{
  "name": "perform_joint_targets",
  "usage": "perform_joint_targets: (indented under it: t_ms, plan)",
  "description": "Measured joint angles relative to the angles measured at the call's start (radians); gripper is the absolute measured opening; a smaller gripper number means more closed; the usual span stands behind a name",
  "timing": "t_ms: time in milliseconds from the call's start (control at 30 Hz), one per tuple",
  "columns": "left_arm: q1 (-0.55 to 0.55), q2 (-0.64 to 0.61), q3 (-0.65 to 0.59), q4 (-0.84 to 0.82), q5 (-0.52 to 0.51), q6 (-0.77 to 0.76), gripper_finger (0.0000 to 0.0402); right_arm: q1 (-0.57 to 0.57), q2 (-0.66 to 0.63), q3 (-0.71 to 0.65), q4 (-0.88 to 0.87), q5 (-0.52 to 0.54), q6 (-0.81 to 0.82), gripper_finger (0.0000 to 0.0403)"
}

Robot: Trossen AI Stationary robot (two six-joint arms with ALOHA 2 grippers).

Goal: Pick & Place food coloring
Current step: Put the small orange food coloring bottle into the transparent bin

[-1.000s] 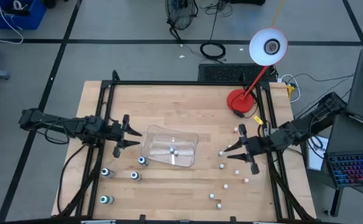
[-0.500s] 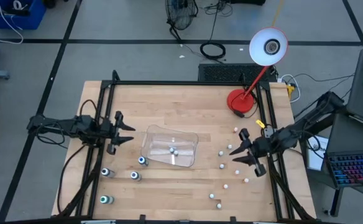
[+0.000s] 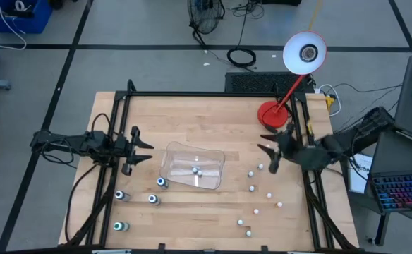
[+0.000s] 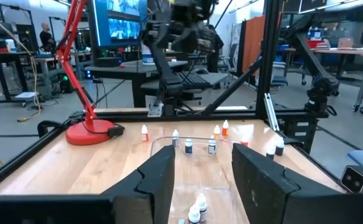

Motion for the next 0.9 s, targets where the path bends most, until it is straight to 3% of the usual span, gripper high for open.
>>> perform_joint_targets:
  t_ms: [67,133,267,700,900]
  plan:
    - [0.000,0.000,0.000,0.000,0.001,0.000,0.0157,-0.104,0.065,0.127,-0.272,-0.176,0.233,0.0166]
    - [0.000,0.000,0.000,0.000,0.002,-0.001,0.0158,-0.201,0.129,0.206,-0.497,-0.299,0.357,0.0177]
    - [0.000,0.000,0.000,0.000,0.002,0.000,0.0165,-0.348,0.230,0.243,-0.683,-0.400,0.420,0.0195]
    - [0.000,0.000,0.000,0.000,0.002,0.000,0.0175,-0.589,0.404,-0.032,-0.421,-0.729,0.371,0.0214]
    - [0.000,0.000,0.000,-0.001,0.002,0.000,0.0164,-0.639,0.416,-0.090,-0.399,-0.733,0.367,0.0215]
